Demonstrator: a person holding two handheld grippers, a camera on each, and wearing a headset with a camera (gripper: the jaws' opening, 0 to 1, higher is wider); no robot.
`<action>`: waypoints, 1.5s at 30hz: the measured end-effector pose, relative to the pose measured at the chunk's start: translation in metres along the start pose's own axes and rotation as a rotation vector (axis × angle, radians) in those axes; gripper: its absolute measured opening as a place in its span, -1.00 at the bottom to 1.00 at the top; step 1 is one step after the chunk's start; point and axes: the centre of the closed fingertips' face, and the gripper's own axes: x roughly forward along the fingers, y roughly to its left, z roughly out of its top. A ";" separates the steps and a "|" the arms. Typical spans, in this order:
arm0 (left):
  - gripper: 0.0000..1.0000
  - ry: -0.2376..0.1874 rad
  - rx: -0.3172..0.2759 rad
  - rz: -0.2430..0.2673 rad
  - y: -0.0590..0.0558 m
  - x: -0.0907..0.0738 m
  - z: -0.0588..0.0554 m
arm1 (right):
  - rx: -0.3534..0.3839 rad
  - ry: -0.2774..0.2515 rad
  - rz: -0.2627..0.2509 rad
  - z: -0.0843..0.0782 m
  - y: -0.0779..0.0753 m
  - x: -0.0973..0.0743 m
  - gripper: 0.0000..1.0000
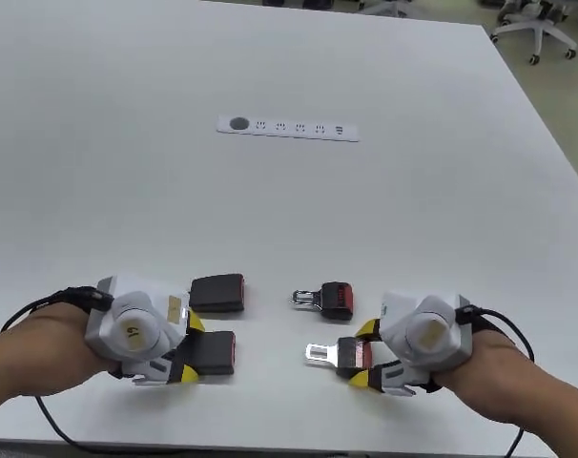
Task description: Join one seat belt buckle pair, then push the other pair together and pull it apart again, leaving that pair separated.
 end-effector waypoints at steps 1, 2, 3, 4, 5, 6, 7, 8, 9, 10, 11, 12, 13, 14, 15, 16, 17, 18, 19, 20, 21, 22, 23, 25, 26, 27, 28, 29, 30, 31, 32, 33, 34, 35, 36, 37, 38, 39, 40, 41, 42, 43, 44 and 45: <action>-0.33 -0.001 -0.002 -0.001 0.000 0.000 0.000 | -0.001 -0.005 0.010 0.000 0.000 0.000 -0.34; -0.33 -0.002 -0.006 -0.003 0.000 0.000 0.000 | 0.003 -0.006 0.018 0.000 0.000 0.000 -0.34; -0.33 -0.004 -0.010 -0.004 0.000 0.001 0.000 | 0.008 -0.006 0.027 -0.001 -0.002 0.001 -0.34; -0.33 -0.009 -0.020 -0.007 0.001 0.001 -0.001 | 0.011 -0.007 0.032 -0.002 -0.002 0.001 -0.34; -0.34 -0.012 -0.022 -0.007 0.001 0.001 -0.002 | 0.011 -0.010 0.034 -0.001 0.000 0.001 -0.34; -0.34 -0.014 -0.019 -0.006 -0.001 0.001 0.000 | 0.007 -0.016 0.037 -0.001 0.001 0.001 -0.34; -0.34 -0.015 -0.018 -0.006 -0.001 0.001 -0.001 | 0.009 -0.020 0.038 -0.001 0.001 0.001 -0.34; -0.34 -0.017 -0.016 -0.008 -0.001 0.001 -0.002 | 0.011 -0.024 0.038 -0.001 0.000 0.001 -0.34; -0.34 -0.018 -0.016 -0.009 -0.001 0.001 -0.002 | 0.012 -0.025 0.038 -0.001 -0.001 0.002 -0.34; -0.34 -0.021 -0.015 -0.011 0.000 0.002 -0.003 | 0.021 -0.027 0.037 -0.001 -0.002 0.002 -0.34; -0.34 -0.022 -0.014 -0.013 0.000 0.002 -0.003 | 0.028 -0.029 0.036 -0.001 -0.002 0.002 -0.34; -0.34 -0.022 -0.013 -0.014 0.000 0.002 -0.002 | 0.026 -0.030 0.034 -0.001 -0.002 0.002 -0.34; -0.34 -0.023 -0.012 -0.016 0.000 0.002 -0.002 | 0.025 -0.032 0.031 -0.001 -0.002 0.003 -0.34; -0.34 -0.021 -0.010 -0.018 0.000 0.002 -0.002 | 0.026 -0.032 0.029 -0.001 -0.002 0.003 -0.34; -0.34 -0.019 -0.009 -0.018 0.000 0.002 -0.002 | 0.028 -0.033 0.027 0.000 -0.002 0.002 -0.34; -0.34 -0.017 -0.008 -0.018 0.000 0.002 -0.002 | 0.027 -0.033 0.026 0.000 -0.002 0.002 -0.34; -0.34 -0.016 -0.010 -0.019 0.000 0.002 -0.002 | 0.033 -0.028 0.025 0.000 -0.003 0.002 -0.34; -0.34 -0.015 -0.010 -0.019 0.000 0.002 -0.002 | 0.032 -0.024 0.025 0.000 -0.003 0.002 -0.34; -0.34 -0.014 -0.011 -0.020 0.000 0.002 -0.002 | 0.034 -0.015 0.026 0.001 -0.003 0.003 -0.34; -0.34 -0.013 -0.012 -0.021 0.000 0.002 -0.002 | 0.039 -0.010 0.026 0.001 -0.004 0.004 -0.34; -0.34 -0.012 -0.014 -0.023 0.000 0.002 -0.002 | 0.036 -0.008 0.025 0.001 -0.003 0.005 -0.34; -0.34 -0.011 -0.015 -0.024 0.001 0.002 -0.002 | 0.039 -0.007 0.025 0.002 -0.004 0.005 -0.34; -0.34 -0.009 -0.016 -0.025 0.000 0.002 -0.002 | 0.043 -0.007 0.022 0.003 -0.004 0.006 -0.34; -0.34 -0.007 -0.016 -0.027 0.000 0.002 -0.002 | 0.047 -0.008 0.020 0.004 -0.004 0.008 -0.34; -0.34 -0.006 -0.018 -0.028 0.000 0.002 -0.001 | 0.046 -0.011 0.019 0.007 -0.003 0.009 -0.34; -0.34 -0.005 -0.021 -0.030 0.000 0.002 -0.002 | 0.045 -0.016 0.020 0.009 -0.001 0.010 -0.34; -0.34 -0.006 -0.023 -0.033 0.000 0.002 -0.002 | 0.046 -0.023 0.020 0.011 -0.001 0.012 -0.35; -0.34 -0.006 -0.026 -0.034 0.000 0.003 -0.002 | 0.041 -0.027 0.020 0.013 -0.001 0.014 -0.35; -0.34 -0.006 -0.026 -0.036 -0.001 0.003 -0.001 | 0.040 -0.033 0.020 0.017 0.001 0.016 -0.35; -0.34 -0.005 -0.025 -0.037 -0.001 0.003 -0.001 | 0.039 -0.038 0.020 0.021 0.003 0.018 -0.35; -0.34 -0.003 -0.026 -0.038 -0.001 0.003 0.000 | 0.037 -0.041 0.022 0.025 0.005 0.019 -0.35; -0.34 -0.001 -0.026 -0.037 -0.001 0.003 0.000 | 0.033 -0.044 0.023 0.027 0.006 0.021 -0.35; -0.34 0.001 -0.026 -0.036 -0.001 0.002 0.000 | 0.031 -0.045 0.024 0.030 0.007 0.022 -0.35; -0.34 0.003 -0.025 -0.034 -0.001 0.002 -0.001 | 0.027 -0.047 0.028 0.033 0.008 0.024 -0.35; -0.34 0.005 -0.025 -0.032 -0.001 0.002 -0.001 | 0.025 -0.048 0.030 0.035 0.008 0.025 -0.35; -0.34 0.006 -0.024 -0.031 -0.001 0.002 -0.001 | 0.023 -0.050 0.031 0.037 0.008 0.027 -0.35; -0.34 0.008 -0.023 -0.031 0.000 0.002 -0.001 | 0.019 -0.052 0.034 0.041 0.010 0.029 -0.35; -0.34 0.009 -0.022 -0.031 0.000 0.002 -0.002 | 0.015 -0.054 0.037 0.045 0.012 0.031 -0.35; -0.34 0.010 -0.022 -0.031 0.000 0.002 -0.002 | 0.012 -0.054 0.039 0.048 0.012 0.032 -0.35; -0.34 0.010 -0.023 -0.031 0.000 0.002 -0.003 | 0.010 -0.055 0.040 0.050 0.013 0.034 -0.35; -0.34 0.010 -0.023 -0.031 0.000 0.002 -0.003 | 0.004 -0.056 0.042 0.054 0.015 0.036 -0.35; -0.34 0.011 -0.024 -0.031 0.000 0.002 -0.003 | 0.003 -0.057 0.042 0.055 0.015 0.036 -0.35; -0.34 0.012 -0.024 -0.031 0.000 0.002 -0.003 | 0.000 -0.059 0.044 0.058 0.017 0.038 -0.35; -0.34 0.013 -0.024 -0.030 0.000 0.002 -0.003 | 0.000 -0.060 0.044 0.060 0.018 0.040 -0.35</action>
